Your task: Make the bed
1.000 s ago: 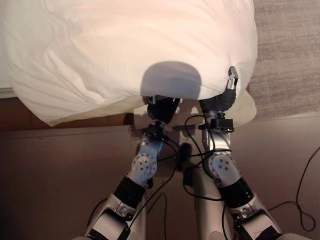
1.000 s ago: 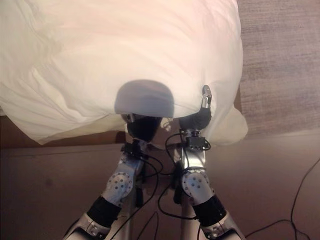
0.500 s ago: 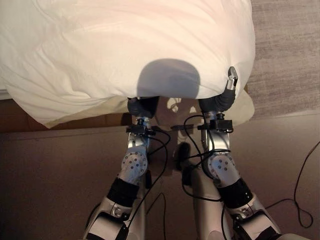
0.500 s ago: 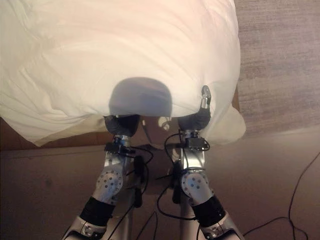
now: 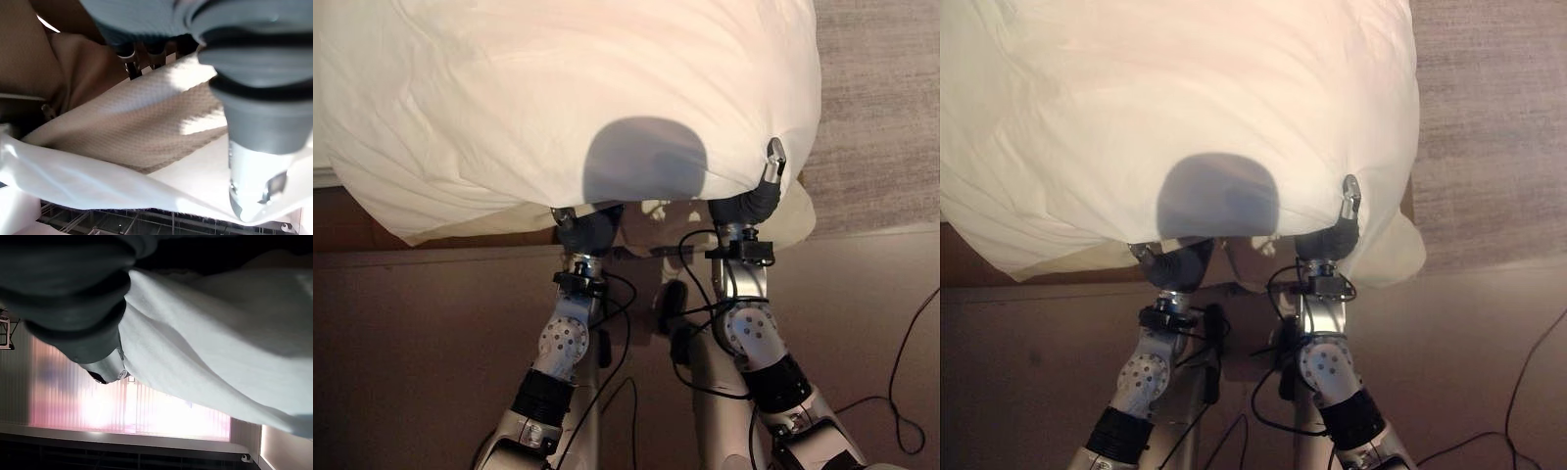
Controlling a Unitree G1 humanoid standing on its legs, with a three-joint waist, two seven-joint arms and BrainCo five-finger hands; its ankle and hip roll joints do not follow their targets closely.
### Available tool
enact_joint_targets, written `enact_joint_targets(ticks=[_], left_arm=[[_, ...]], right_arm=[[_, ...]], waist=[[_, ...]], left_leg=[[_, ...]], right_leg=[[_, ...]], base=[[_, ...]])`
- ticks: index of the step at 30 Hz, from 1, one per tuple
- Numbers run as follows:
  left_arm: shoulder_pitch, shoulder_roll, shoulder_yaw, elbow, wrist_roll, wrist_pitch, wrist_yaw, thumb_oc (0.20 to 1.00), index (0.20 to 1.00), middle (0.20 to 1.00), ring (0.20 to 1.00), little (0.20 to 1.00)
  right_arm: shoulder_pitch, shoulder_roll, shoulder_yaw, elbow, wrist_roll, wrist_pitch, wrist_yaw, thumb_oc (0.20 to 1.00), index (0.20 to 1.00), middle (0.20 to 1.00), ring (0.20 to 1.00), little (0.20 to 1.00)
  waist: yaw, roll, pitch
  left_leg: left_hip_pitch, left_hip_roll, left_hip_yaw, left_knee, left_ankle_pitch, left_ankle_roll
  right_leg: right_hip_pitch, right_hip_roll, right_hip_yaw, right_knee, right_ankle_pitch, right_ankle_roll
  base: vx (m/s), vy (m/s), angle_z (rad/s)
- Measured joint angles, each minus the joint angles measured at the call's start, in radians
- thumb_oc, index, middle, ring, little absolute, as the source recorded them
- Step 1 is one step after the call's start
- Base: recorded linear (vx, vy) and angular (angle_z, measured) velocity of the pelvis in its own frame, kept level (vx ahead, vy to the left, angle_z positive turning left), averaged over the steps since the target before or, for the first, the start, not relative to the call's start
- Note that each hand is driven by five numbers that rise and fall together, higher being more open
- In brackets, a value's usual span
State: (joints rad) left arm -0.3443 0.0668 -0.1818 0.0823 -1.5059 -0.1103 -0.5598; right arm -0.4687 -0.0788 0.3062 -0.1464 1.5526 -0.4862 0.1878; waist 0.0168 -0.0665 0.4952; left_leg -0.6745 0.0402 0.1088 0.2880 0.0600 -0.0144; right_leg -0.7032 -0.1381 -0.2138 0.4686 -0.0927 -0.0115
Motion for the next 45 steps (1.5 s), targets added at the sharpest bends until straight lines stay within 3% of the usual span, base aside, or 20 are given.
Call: enact_joint_targets(ticks=[16, 26, 38, 45], left_arm=[[-0.003, 0.023, 0.017, 0.020, 0.031, 0.031, -0.079, 1.000, 1.000, 1.000, 1.000, 1.000], [0.006, 0.019, 0.046, 0.019, 0.039, 0.017, -0.094, 1.000, 1.000, 1.000, 1.000, 1.000], [-0.078, 0.024, 0.105, -0.017, 0.039, -0.196, 0.159, 1.000, 1.000, 1.000, 1.000, 1.000], [-0.121, 0.024, 0.125, -0.024, 0.040, -0.318, 0.406, 1.000, 1.000, 1.000, 1.000, 1.000]], right_arm=[[0.000, 0.013, -0.016, 0.000, 0.000, 0.000, 0.006, 0.200, 0.200, 0.200, 0.200, 0.200], [0.001, 0.026, -0.019, 0.000, 0.000, 0.000, 0.007, 0.200, 0.200, 0.200, 0.200, 0.200], [0.002, 0.022, -0.018, 0.000, -0.006, 0.000, 0.005, 0.200, 0.200, 0.200, 0.200, 0.200], [0.003, 0.018, -0.014, 0.001, -0.007, 0.011, -0.036, 0.200, 0.200, 0.200, 0.200, 0.200]], waist=[[0.001, 0.000, 0.000], [0.002, 0.000, 0.000], [0.024, 0.000, 0.000], [0.025, 0.001, 0.000]], left_leg=[[-0.001, -0.001, 0.001, 0.002, -0.002, 0.001], [-0.004, -0.001, 0.000, 0.002, -0.003, 0.000], [-0.008, 0.000, 0.001, 0.004, -0.002, 0.000], [-0.008, -0.001, 0.001, 0.011, -0.002, 0.000]], right_leg=[[0.000, -0.001, 0.001, -0.001, 0.001, 0.002], [-0.003, -0.001, 0.001, -0.001, 0.001, 0.002], [-0.007, -0.002, 0.001, 0.003, 0.001, 0.002], [-0.008, -0.005, 0.001, 0.014, 0.000, 0.001]], base=[[0.00, 0.000, 0.00], [0.00, 0.000, 0.00], [0.00, 0.000, 0.00], [0.00, 0.000, 0.00]])
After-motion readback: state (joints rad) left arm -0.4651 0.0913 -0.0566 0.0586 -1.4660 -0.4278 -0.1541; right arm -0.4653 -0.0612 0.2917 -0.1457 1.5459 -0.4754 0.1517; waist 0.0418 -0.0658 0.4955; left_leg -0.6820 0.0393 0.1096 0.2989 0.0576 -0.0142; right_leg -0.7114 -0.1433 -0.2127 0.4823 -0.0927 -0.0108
